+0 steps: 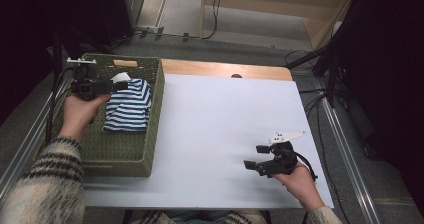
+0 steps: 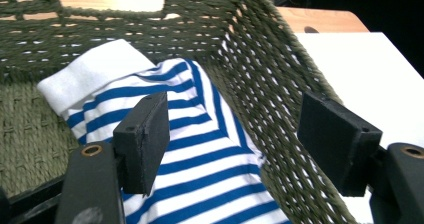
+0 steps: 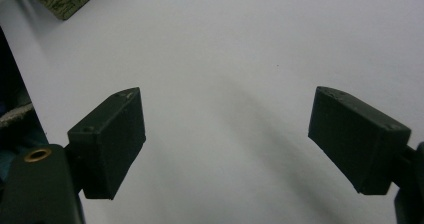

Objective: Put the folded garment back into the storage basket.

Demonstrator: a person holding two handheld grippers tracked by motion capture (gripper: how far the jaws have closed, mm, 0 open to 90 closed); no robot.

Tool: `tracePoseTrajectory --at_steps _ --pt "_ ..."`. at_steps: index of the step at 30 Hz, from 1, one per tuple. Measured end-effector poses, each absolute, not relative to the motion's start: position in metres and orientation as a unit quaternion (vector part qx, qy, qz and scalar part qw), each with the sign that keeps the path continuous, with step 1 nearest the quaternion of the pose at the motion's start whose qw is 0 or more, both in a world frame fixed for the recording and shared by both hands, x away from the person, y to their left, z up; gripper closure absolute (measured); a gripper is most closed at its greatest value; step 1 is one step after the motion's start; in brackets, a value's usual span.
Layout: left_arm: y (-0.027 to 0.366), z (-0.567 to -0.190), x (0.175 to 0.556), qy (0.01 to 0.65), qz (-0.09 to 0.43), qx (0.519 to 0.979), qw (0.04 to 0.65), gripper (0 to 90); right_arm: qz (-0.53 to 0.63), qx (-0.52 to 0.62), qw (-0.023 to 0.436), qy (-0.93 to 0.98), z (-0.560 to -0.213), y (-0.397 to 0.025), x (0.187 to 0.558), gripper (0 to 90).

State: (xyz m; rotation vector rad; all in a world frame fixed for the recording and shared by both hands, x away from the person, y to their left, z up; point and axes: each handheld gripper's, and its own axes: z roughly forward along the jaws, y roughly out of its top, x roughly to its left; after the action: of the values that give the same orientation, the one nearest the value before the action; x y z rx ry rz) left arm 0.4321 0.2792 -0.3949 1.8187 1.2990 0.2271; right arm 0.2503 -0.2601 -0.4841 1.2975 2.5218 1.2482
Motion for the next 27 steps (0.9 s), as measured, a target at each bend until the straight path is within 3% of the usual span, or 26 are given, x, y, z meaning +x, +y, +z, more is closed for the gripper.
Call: tracePoseTrajectory --at_steps 5,27 --pt "0.275 -0.388 0.426 0.511 0.064 0.734 0.443 29.4 0.403 0.419 0.022 0.814 -0.484 -0.260 0.250 13.2" --pt "0.245 -0.379 0.388 0.463 0.055 0.764 0.445 29.4 0.405 0.423 0.027 0.810 -0.483 -0.261 0.251 13.2"
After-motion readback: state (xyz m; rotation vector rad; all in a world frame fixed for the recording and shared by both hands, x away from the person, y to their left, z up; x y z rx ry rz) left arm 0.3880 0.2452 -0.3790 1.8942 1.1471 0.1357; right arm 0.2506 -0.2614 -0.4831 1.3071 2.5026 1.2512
